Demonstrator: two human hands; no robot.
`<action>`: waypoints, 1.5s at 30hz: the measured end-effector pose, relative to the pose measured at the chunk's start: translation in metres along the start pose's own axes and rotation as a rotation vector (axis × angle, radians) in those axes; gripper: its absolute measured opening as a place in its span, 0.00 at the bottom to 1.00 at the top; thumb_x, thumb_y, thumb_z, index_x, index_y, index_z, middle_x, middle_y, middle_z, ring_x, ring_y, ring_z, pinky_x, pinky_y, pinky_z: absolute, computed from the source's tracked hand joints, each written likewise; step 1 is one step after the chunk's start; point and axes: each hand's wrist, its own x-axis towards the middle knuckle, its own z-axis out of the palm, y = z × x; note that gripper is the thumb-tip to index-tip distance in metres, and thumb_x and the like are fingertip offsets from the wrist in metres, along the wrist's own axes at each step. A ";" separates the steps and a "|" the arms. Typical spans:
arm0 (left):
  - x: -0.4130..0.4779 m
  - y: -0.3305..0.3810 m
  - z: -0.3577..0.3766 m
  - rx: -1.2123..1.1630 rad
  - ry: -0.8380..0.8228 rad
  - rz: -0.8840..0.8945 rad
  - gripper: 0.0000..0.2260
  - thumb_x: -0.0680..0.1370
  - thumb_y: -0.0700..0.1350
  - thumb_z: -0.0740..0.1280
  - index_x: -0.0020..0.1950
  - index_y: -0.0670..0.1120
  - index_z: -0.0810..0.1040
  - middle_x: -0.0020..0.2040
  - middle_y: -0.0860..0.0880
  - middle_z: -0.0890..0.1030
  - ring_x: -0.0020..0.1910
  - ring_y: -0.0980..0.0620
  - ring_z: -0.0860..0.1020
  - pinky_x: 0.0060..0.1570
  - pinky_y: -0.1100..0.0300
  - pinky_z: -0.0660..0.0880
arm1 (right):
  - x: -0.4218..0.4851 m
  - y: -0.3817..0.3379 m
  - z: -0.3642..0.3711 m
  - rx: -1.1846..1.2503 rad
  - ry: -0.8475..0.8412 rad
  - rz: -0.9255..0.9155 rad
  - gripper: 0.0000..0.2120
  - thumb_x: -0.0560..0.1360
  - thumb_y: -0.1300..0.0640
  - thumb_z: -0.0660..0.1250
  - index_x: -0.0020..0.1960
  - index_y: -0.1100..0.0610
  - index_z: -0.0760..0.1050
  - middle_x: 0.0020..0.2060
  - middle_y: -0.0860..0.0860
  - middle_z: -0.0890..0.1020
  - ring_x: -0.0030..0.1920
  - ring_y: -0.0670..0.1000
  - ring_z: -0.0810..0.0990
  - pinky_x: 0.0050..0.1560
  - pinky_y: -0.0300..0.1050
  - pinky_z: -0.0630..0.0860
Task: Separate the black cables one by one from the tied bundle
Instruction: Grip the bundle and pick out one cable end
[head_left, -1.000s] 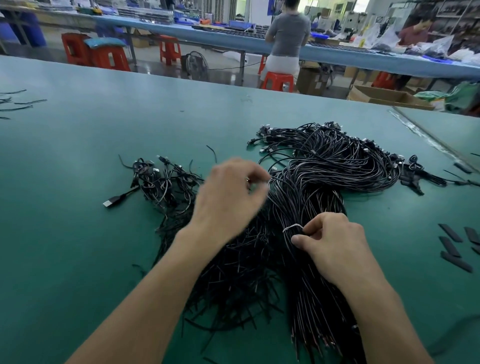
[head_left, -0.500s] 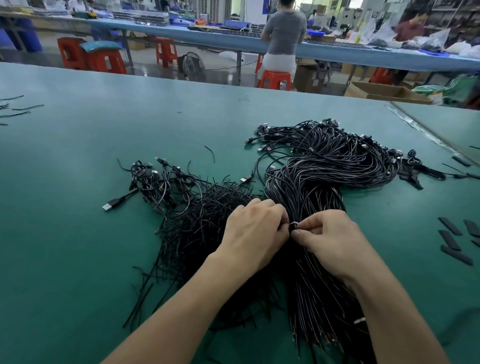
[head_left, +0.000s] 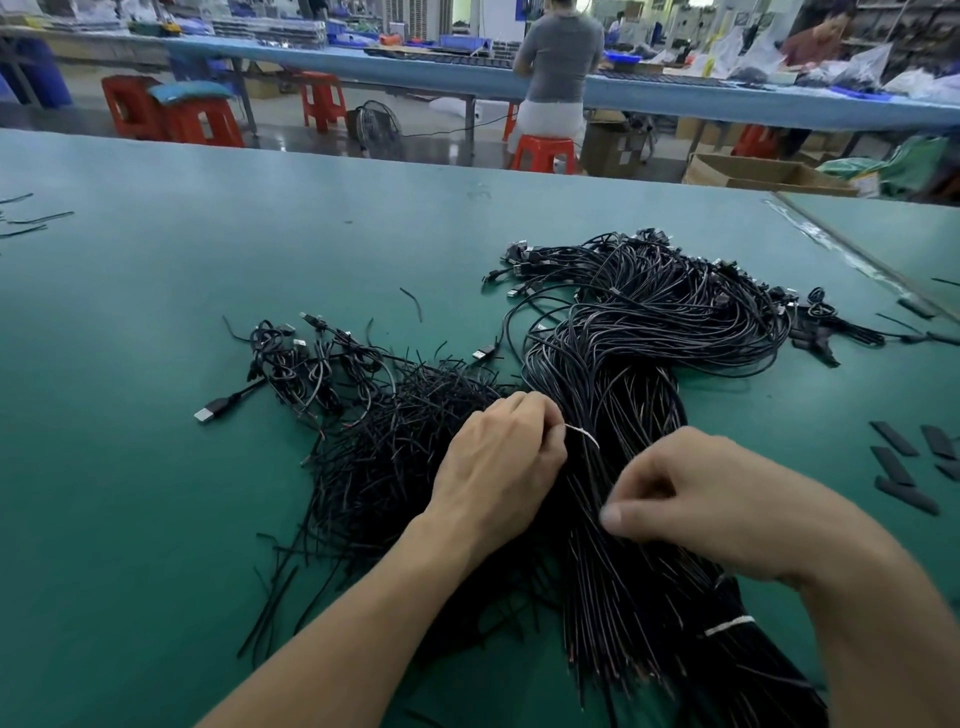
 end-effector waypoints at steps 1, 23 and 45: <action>0.000 -0.001 0.000 0.003 0.000 0.005 0.05 0.83 0.49 0.59 0.50 0.51 0.73 0.51 0.53 0.79 0.49 0.53 0.75 0.49 0.59 0.66 | 0.005 -0.001 0.005 0.028 0.088 0.032 0.08 0.75 0.49 0.70 0.38 0.49 0.82 0.34 0.50 0.85 0.36 0.51 0.83 0.43 0.51 0.82; -0.002 0.002 0.002 0.062 0.063 0.213 0.06 0.82 0.46 0.65 0.50 0.46 0.79 0.48 0.50 0.80 0.51 0.50 0.76 0.51 0.53 0.75 | 0.026 -0.021 0.046 -0.045 0.527 0.291 0.08 0.80 0.52 0.62 0.51 0.56 0.76 0.44 0.54 0.71 0.43 0.57 0.69 0.42 0.48 0.68; -0.001 -0.002 0.002 -0.186 0.018 -0.004 0.06 0.83 0.47 0.60 0.49 0.50 0.75 0.61 0.55 0.78 0.58 0.53 0.77 0.58 0.50 0.75 | 0.000 0.013 -0.001 0.343 -0.169 -0.190 0.12 0.80 0.56 0.66 0.38 0.47 0.77 0.29 0.43 0.71 0.32 0.46 0.67 0.33 0.42 0.67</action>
